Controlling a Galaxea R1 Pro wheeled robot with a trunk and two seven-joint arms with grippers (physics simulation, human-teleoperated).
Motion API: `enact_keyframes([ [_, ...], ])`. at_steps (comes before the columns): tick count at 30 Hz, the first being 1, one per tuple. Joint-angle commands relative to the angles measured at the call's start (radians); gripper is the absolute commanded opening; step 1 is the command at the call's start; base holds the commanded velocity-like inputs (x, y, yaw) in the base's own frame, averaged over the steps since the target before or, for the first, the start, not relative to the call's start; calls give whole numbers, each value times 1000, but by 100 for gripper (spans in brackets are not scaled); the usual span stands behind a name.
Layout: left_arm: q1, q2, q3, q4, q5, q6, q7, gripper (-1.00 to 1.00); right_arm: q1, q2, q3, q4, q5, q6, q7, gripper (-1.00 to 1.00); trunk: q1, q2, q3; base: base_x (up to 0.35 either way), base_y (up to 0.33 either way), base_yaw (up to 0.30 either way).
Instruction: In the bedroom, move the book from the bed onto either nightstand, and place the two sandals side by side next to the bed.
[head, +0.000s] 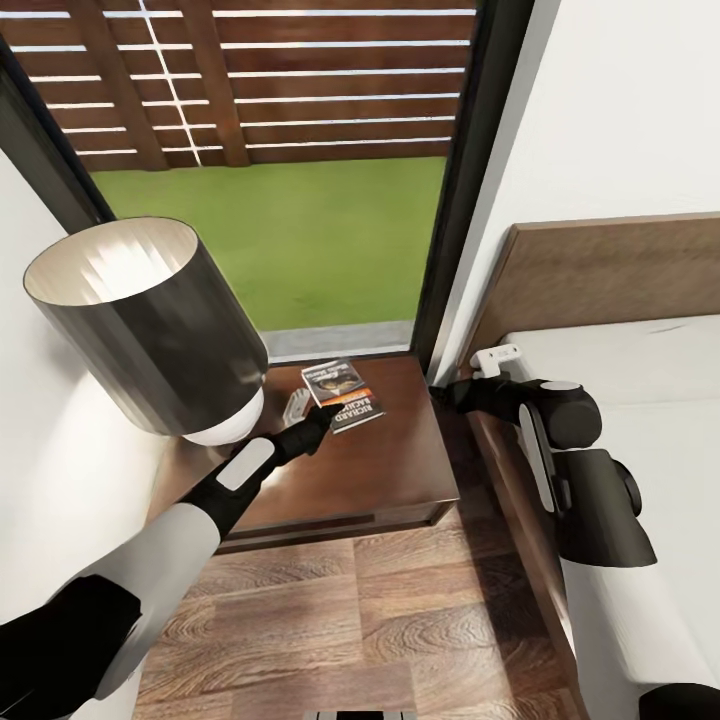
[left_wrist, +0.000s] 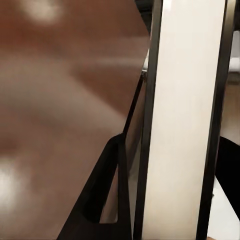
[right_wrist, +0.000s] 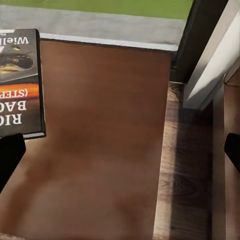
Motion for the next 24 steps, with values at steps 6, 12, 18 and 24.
enact_keyframes([
  [6,-1,-24,-3,6,5,0,-7,-100,-1,-1,1,-1,11,3,8,100,0,0,-1,1,1,0],
  [12,-1,-39,-2,8,5,0,-44,-100,-1,-1,1,-1,11,3,8,100,0,0,-1,0,0,0],
  [18,-1,-43,-2,20,9,-1,-113,-100,-1,-1,1,-2,11,3,8,100,0,0,-1,0,0,0],
  [24,-1,-45,-1,47,9,-2,-175,-100,-1,-1,1,-2,11,3,8,100,0,0,-1,0,0,0],
])
